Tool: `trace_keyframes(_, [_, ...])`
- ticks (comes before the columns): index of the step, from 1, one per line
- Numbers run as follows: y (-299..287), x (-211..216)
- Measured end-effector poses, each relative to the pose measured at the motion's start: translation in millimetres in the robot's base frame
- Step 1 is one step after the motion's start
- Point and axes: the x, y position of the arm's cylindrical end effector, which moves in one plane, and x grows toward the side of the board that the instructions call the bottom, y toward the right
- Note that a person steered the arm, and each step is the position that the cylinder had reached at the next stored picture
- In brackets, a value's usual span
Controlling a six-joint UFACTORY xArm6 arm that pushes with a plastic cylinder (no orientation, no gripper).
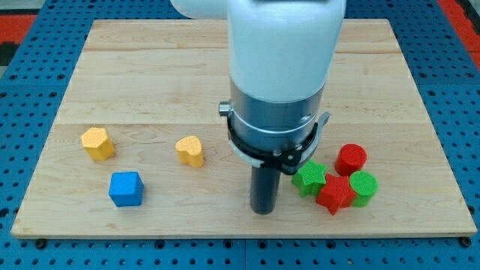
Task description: Push the blue cube into blue triangle
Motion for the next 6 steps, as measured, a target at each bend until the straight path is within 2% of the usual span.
trace_keyframes(1, [-12,25])
trace_keyframes(2, [-40,25])
trace_keyframes(5, [-257,2])
trace_keyframes(6, [-257,-18])
